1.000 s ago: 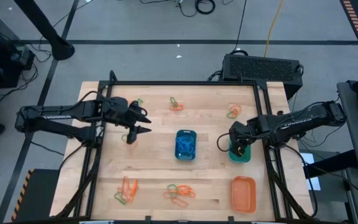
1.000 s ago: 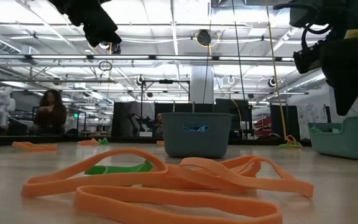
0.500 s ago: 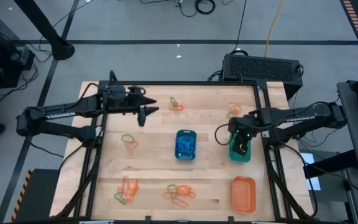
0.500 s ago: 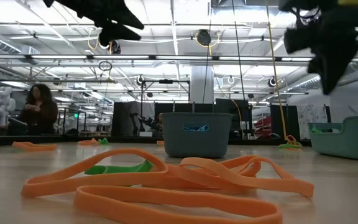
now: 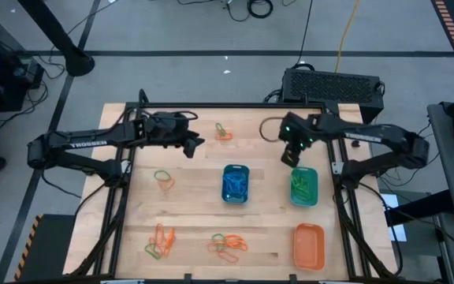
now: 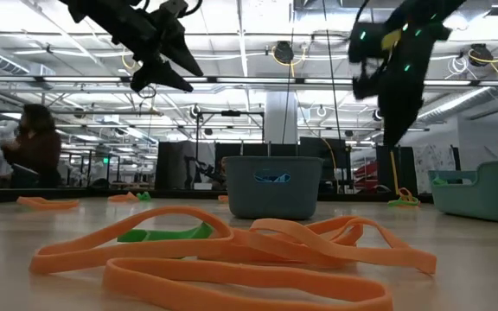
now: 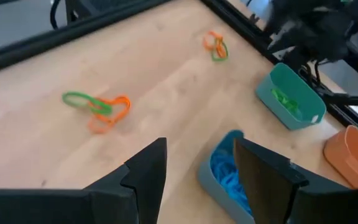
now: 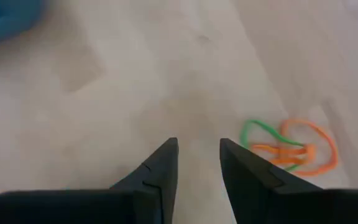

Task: Sort rubber bands into baskets
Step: Put the green rubberband into the light blue bin

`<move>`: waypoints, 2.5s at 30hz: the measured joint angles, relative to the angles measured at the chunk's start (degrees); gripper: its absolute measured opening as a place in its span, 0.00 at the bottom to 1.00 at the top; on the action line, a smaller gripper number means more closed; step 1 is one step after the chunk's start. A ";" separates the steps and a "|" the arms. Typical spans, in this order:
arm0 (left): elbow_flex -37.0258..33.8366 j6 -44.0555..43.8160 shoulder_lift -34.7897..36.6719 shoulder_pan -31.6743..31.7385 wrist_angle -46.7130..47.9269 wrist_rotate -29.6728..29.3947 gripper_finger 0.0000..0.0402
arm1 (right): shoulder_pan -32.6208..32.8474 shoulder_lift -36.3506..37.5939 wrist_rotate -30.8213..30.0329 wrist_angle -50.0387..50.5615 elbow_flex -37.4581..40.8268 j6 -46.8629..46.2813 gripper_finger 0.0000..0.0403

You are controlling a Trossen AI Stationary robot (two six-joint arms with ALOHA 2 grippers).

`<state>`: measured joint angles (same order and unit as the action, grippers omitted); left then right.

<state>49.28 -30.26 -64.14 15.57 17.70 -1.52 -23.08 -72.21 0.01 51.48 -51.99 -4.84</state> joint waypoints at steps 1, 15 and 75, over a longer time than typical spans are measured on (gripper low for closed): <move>0.01 0.67 0.02 0.03 -0.18 -0.12 0.48 | -1.75 -1.69 -0.02 -0.52 0.00 0.38 0.28; 0.02 2.55 0.40 0.30 3.01 1.31 0.48 | -9.78 -21.22 -0.21 -4.06 0.04 -0.20 0.34; 0.02 19.16 0.42 0.66 4.33 8.97 0.48 | 9.33 -5.94 3.11 21.22 -14.68 -28.54 0.00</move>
<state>49.30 -11.10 -63.72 16.23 22.03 7.45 -13.75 -78.15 3.12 72.70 -66.67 -33.38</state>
